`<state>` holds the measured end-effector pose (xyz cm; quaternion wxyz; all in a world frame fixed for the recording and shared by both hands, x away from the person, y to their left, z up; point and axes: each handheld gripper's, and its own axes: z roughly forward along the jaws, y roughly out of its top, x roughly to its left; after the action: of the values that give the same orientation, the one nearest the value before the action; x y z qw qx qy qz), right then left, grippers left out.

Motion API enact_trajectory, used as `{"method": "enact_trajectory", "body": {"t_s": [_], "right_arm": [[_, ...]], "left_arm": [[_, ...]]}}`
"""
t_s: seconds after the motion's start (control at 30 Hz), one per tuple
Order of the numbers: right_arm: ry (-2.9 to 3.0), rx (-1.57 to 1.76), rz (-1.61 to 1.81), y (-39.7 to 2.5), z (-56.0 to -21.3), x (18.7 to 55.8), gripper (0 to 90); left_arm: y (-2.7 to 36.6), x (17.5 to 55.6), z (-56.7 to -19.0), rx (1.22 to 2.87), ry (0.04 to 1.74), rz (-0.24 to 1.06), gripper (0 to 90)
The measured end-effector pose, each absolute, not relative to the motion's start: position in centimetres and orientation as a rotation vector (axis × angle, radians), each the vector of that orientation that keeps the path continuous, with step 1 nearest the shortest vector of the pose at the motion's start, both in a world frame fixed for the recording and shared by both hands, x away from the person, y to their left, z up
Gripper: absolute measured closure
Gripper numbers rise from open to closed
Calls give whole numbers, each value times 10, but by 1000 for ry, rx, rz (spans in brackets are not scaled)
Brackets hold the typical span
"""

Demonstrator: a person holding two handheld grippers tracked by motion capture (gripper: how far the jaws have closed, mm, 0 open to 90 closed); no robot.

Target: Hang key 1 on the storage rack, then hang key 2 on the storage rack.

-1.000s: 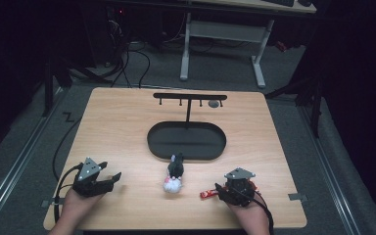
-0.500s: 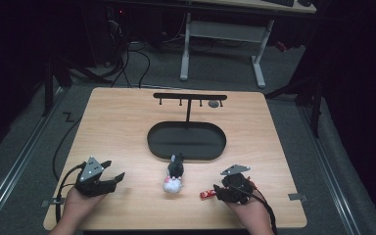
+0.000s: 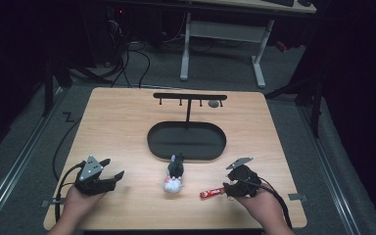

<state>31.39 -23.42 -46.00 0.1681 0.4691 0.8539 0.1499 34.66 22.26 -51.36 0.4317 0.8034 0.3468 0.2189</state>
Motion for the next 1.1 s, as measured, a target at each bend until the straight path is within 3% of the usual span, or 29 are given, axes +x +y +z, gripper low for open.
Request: {"method": "enact_trajectory", "body": {"t_s": [0.8, 1.1], "right_arm": [[2592, 1383, 192, -244, -479, 303, 495], [2534, 1372, 201, -251, -465, 312, 534]], "left_arm": [[223, 339, -512, 2017, 851, 554, 296], [222, 341, -513, 2025, 853, 551, 297]]}}
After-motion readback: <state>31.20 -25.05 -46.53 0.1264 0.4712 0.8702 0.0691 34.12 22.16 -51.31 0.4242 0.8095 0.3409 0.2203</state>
